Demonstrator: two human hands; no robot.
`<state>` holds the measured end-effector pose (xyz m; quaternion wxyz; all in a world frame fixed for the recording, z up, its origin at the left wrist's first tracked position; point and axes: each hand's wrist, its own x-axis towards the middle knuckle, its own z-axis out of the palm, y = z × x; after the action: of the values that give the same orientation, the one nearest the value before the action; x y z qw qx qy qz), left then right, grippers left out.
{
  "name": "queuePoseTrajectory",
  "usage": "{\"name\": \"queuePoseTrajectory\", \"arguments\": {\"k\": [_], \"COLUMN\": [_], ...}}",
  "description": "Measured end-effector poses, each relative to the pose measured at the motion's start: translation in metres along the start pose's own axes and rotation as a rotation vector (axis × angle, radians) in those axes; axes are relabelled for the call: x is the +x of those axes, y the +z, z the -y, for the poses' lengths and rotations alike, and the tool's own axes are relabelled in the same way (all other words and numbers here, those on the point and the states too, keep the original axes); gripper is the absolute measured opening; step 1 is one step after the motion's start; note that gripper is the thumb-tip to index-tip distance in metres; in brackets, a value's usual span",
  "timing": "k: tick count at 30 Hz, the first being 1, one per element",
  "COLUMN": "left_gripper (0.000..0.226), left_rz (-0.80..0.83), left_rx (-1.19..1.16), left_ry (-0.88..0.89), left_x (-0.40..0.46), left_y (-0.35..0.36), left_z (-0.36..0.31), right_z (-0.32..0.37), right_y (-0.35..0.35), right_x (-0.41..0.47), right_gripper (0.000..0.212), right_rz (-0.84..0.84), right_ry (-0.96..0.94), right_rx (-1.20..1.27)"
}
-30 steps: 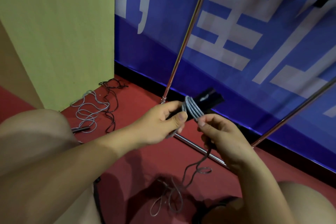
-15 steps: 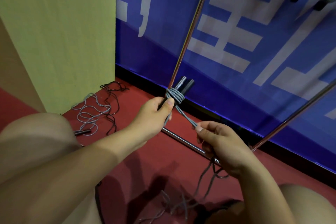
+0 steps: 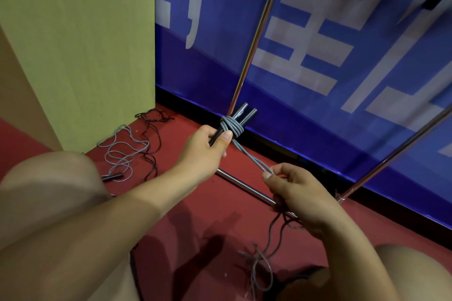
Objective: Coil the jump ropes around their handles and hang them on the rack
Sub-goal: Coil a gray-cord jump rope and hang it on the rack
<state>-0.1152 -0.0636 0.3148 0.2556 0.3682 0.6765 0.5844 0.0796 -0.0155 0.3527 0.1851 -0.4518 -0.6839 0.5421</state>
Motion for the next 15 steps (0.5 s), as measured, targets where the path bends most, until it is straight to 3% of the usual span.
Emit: {"name": "queuePoseTrajectory", "arguments": {"k": [4, 9, 15], "left_gripper": [0.023, 0.023, 0.024], "left_rz": [-0.034, -0.042, -0.016], "left_rx": [0.076, 0.361, 0.520], "left_ry": [-0.005, 0.043, 0.198], "left_x": [0.003, 0.002, -0.004], "left_y": [-0.002, 0.000, 0.002], "left_z": [0.004, 0.011, 0.013], "right_z": [-0.002, -0.005, -0.005], "right_y": [-0.001, 0.002, 0.001], "right_x": [-0.003, -0.003, -0.006], "right_gripper": [0.023, 0.026, 0.020], "right_rz": [0.021, 0.032, -0.044], "right_ry": [-0.024, -0.083, -0.213], "right_rx": [-0.142, -0.270, -0.352]}}
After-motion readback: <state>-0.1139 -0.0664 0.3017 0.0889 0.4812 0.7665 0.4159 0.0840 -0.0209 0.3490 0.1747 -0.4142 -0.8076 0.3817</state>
